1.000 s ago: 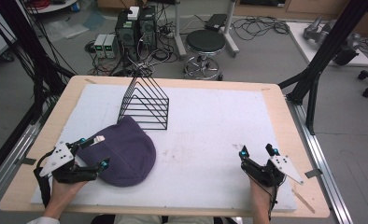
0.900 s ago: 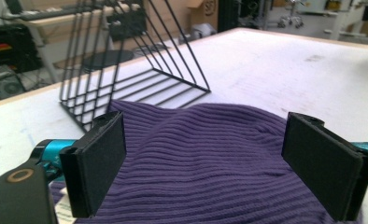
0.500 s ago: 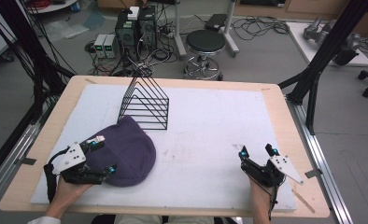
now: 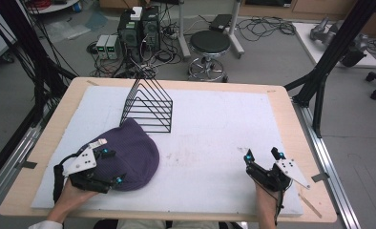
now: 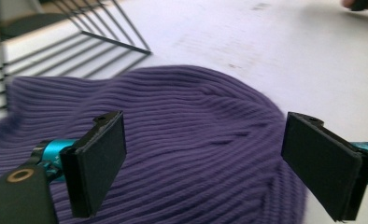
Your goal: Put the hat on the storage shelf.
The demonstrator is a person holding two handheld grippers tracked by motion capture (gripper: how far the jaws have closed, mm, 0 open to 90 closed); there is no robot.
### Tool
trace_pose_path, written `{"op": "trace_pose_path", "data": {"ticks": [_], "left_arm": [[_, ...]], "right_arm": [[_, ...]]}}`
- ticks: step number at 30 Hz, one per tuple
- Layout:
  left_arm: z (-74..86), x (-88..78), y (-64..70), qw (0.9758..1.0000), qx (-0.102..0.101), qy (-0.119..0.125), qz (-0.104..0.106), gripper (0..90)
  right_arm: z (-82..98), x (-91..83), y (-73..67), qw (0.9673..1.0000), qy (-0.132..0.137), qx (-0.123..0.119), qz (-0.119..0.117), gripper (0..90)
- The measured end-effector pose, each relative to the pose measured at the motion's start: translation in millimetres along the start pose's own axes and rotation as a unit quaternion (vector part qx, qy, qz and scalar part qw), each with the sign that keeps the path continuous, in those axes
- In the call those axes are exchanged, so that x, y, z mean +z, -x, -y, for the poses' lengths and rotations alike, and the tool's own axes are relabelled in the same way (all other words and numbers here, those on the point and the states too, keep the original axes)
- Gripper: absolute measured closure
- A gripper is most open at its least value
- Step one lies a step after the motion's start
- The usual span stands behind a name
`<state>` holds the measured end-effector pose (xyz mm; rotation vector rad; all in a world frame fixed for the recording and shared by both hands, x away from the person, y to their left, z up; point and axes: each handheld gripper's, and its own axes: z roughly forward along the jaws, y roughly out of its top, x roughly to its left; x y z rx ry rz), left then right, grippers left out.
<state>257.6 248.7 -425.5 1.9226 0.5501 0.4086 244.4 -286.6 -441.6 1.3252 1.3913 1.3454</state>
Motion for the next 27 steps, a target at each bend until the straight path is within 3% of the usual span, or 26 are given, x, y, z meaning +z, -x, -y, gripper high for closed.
{"op": "trace_pose_path", "data": {"ticks": [3,6,7,13,14,15,23,25,26,27], "left_arm": [[0.4,5.5,2.5,0.9995,0.008,-0.021,0.024,15.1],[0.3,8.2,4.3,0.9989,0.01,-0.031,0.035,15.1],[0.1,10.5,5.6,0.998,0.016,-0.041,0.047,15.1],[1.4,15.1,7.2,0.9947,0.028,-0.075,0.065,15.2],[2.5,17.4,8.1,0.9925,0.034,-0.092,0.072,15.2],[2.5,17.4,8.1,0.9925,0.034,-0.092,0.072,15.0],[5.3,24.8,9.9,0.9848,0.058,-0.139,0.086,15.4],[7.0,24.9,9.3,0.9818,0.077,-0.152,0.084,23.9],[9.8,23.8,9.2,0.9801,0.096,-0.152,0.084,26.7],[10.2,23.3,9.0,0.9804,0.095,-0.15,0.086,28.1]], "right_arm": [[0.0,0.0,-0.2,1.0,0.001,-0.001,-0.001,8.6],[0.0,-0.2,-0.2,1.0,0.001,-0.001,-0.001,8.6],[-0.1,-0.2,-0.2,1.0,0.001,-0.001,-0.002,8.7],[0.0,-0.2,0.3,1.0,0.0,0.0,-0.002,8.7],[0.0,0.0,0.3,1.0,0.0,0.0,-0.001,8.7],[0.1,-0.1,0.0,1.0,-0.001,0.001,-0.001,8.7],[0.0,0.1,0.1,1.0,0.001,-0.001,-0.002,8.7],[0.1,0.0,0.3,1.0,0.001,0.001,-0.001,8.6],[0.1,0.0,0.4,1.0,0.001,0.001,-0.001,8.7],[0.1,-0.2,0.4,1.0,0.001,0.001,-0.001,8.7]]}}
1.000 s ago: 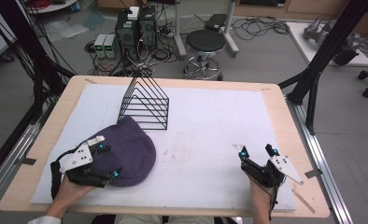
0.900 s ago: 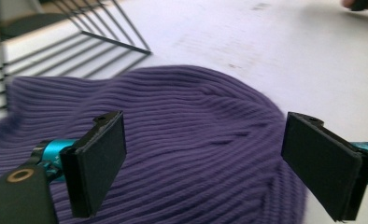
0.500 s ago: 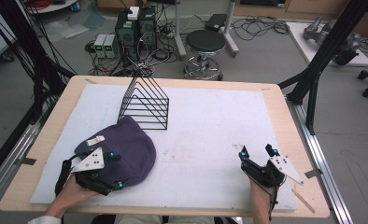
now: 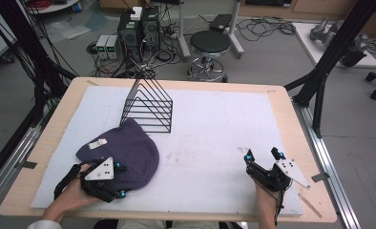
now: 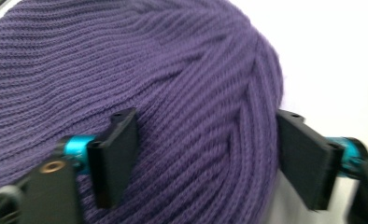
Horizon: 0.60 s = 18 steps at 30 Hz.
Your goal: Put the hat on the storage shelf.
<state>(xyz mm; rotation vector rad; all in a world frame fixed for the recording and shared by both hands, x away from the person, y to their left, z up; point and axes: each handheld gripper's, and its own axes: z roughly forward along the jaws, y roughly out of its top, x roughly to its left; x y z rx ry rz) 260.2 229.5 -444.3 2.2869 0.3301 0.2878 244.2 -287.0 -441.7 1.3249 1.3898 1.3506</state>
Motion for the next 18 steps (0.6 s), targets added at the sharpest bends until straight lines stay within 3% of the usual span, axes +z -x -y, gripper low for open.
{"op": "trace_pose_path", "data": {"ticks": [5,10,11,12,13,18], "left_arm": [[0.8,-0.3,-1.5,1.0,0.002,0.003,-0.001,35.1],[1.2,-1.4,-5.7,0.9999,-0.005,0.005,-0.013,53.3],[0.8,-1.7,-6.4,0.9998,-0.008,0.003,-0.017,53.3],[0.5,-1.8,-7.1,0.9997,-0.009,0.001,-0.024,67.3],[0.6,-2.1,-8.8,0.9996,-0.011,0.001,-0.025,70.9],[-2.4,-2.7,-11.3,0.9995,-0.022,-0.003,-0.023,76.9]], "right_arm": [[0.0,-0.5,-0.4,1.0,0.0,0.006,0.002,8.7],[-0.1,-0.3,0.0,1.0,0.002,0.004,0.003,8.7],[0.0,-0.5,-0.4,1.0,0.001,0.006,0.003,8.7],[0.0,-0.2,-0.4,1.0,0.0,0.007,0.004,8.7],[0.1,-0.2,-0.4,1.0,-0.001,0.008,0.004,8.7],[0.0,-0.2,-0.1,1.0,0.002,0.005,0.004,8.7]]}}
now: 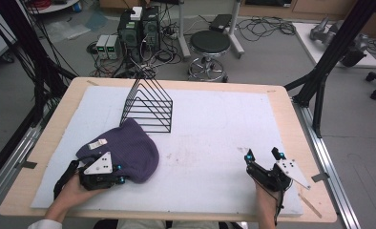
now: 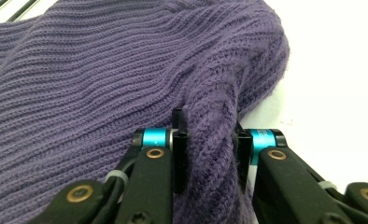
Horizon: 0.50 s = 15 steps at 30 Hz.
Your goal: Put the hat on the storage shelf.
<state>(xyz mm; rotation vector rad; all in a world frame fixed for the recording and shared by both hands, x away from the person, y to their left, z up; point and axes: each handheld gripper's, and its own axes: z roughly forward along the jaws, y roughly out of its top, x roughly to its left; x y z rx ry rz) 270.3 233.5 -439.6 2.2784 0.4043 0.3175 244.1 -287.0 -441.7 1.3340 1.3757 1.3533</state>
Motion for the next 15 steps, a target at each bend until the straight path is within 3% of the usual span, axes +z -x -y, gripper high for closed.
{"op": "trace_pose_path", "data": {"ticks": [7,15], "left_arm": [[-0.6,-0.7,0.0,0.9999,-0.008,0.004,-0.009,78.2],[-0.7,-7.5,-4.3,0.9978,-0.044,0.045,-0.02,78.3]], "right_arm": [[0.0,0.1,0.1,1.0,0.0,0.001,-0.001,8.7],[0.2,0.7,0.3,1.0,0.0,0.001,-0.001,8.7]]}}
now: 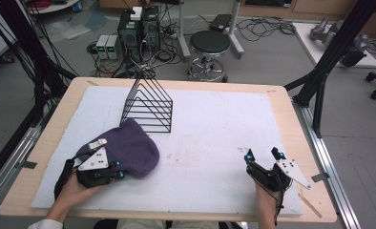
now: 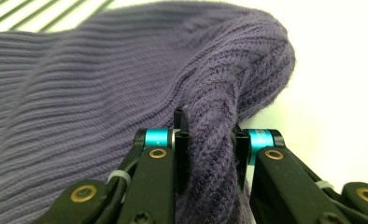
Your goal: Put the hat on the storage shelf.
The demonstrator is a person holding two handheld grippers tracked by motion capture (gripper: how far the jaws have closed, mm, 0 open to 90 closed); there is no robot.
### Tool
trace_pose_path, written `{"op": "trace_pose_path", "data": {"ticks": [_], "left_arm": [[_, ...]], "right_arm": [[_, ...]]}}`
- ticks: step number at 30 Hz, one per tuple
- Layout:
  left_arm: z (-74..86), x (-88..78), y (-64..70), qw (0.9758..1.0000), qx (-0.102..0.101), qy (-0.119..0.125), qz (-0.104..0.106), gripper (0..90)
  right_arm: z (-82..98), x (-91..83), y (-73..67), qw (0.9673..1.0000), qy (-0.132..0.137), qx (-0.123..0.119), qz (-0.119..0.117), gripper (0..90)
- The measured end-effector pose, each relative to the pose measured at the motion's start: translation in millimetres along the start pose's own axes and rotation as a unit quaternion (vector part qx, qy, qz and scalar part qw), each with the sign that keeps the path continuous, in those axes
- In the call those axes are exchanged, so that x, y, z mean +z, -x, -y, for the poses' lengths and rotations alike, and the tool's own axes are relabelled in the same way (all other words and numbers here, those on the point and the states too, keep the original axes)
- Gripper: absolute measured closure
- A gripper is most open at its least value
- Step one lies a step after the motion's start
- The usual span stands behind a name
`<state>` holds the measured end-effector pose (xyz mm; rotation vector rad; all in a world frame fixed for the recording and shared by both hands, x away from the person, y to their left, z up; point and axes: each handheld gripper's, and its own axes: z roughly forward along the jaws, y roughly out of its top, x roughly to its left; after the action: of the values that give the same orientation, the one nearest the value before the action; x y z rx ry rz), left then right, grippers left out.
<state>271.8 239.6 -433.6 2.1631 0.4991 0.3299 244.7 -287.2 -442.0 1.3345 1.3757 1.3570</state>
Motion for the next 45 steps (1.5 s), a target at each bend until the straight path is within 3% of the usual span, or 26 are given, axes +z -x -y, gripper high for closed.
{"op": "trace_pose_path", "data": {"ticks": [1,4,5,8,10,12,14,16,17,18,21,23,24,28,29,30,31,32,36,41,42,43,45], "left_arm": [[-1.3,-4.4,-2.3,0.9997,-0.011,0.02,-0.004,78.3],[-3.0,-9.3,-4.2,0.999,-0.02,0.038,-0.012,78.3],[-4.4,-13.9,-5.9,0.9978,-0.03,0.057,-0.016,78.3],[-6.6,-18.6,-6.3,0.9969,-0.03,0.065,-0.031,78.4],[-10.0,-24.8,-6.9,0.9932,-0.044,0.097,-0.048,78.4],[-11.1,-27.1,-7.0,0.9918,-0.046,0.106,-0.056,78.3],[-12.7,-31.3,-7.5,0.988,-0.051,0.126,-0.073,78.3],[-13.8,-36.0,-7.7,0.9834,-0.054,0.145,-0.094,78.3],[-14.5,-40.7,-8.0,0.979,-0.054,0.161,-0.113,78.4],[-14.5,-40.7,-8.0,0.979,-0.054,0.161,-0.113,78.3],[-15.7,-44.8,-6.9,0.9733,-0.045,0.178,-0.139,78.4],[-18.5,-44.6,-4.3,0.9715,-0.035,0.18,-0.15,78.3],[-18.5,-44.6,-4.3,0.9715,-0.035,0.18,-0.15,78.3],[-25.8,-46.1,-3.3,0.9675,-0.033,0.193,-0.16,78.3],[-30.9,-49.7,-4.8,0.9639,-0.034,0.208,-0.163,78.3],[-30.9,-49.7,-4.8,0.9639,-0.034,0.208,-0.163,78.3],[-35.1,-53.5,-6.3,0.9607,-0.034,0.217,-0.17,78.3],[-35.1,-53.5,-6.3,0.9607,-0.034,0.217,-0.17,78.2],[-42.1,-60.9,-8.5,0.9526,-0.031,0.236,-0.19,78.2],[-50.0,-70.9,-8.3,0.9383,-0.029,0.274,-0.21,78.3],[-52.3,-72.7,-8.0,0.9342,-0.033,0.285,-0.212,78.3],[-52.3,-72.7,-8.0,0.9342,-0.033,0.285,-0.212,78.3],[-53.9,-72.9,-7.2,0.9311,-0.032,0.295,-0.212,78.3]], "right_arm": [[0.0,0.0,0.0,1.0,0.0,0.0,0.0,8.7],[0.0,-0.3,-0.1,1.0,-0.001,0.003,0.001,8.7],[0.0,-0.5,-0.1,1.0,-0.002,0.004,0.002,8.7],[0.2,0.0,0.1,1.0,-0.001,0.002,0.002,8.7],[0.1,0.1,0.1,1.0,0.0,0.0,0.002,8.7],[0.1,-0.2,-0.3,1.0,-0.002,0.001,0.002,8.7],[-0.1,0.2,-1.1,1.0,0.0,-0.005,0.005,8.6],[-0.3,-0.2,-2.1,1.0,0.0,-0.003,0.006,8.7],[-0.4,0.0,-2.0,0.9999,0.003,-0.006,0.008,8.7],[-0.6,-0.3,-2.3,0.9999,0.003,-0.006,0.01,8.7],[-0.8,-0.2,-2.9,0.9999,0.005,-0.005,0.012,8.7],[-1.0,0.0,-3.5,0.9999,0.001,-0.006,0.012,8.7],[-1.0,0.0,-3.5,0.9999,0.001,-0.006,0.012,8.7],[-1.4,-0.4,-5.6,0.9998,0.003,-0.01,0.014,8.7],[-1.7,-0.6,-6.8,0.9998,0.006,-0.01,0.015,8.7],[-1.7,-0.6,-6.8,0.9998,0.006,-0.01,0.015,8.7],[-2.1,-1.3,-7.0,0.9998,0.009,-0.012,0.015,8.7],[-2.2,-1.3,-6.6,0.9997,0.01,-0.014,0.015,8.7],[-1.8,-1.0,-7.0,0.9999,0.004,-0.006,0.015,8.7],[-1.9,-1.1,-7.1,0.9998,0.007,-0.01,0.016,8.7],[-1.9,-1.0,-7.1,0.9998,0.008,-0.011,0.016,8.7],[-1.9,-1.0,-7.1,0.9998,0.008,-0.011,0.016,8.7],[-1.9,-0.8,-7.4,0.9998,0.008,-0.011,0.017,8.7]]}}
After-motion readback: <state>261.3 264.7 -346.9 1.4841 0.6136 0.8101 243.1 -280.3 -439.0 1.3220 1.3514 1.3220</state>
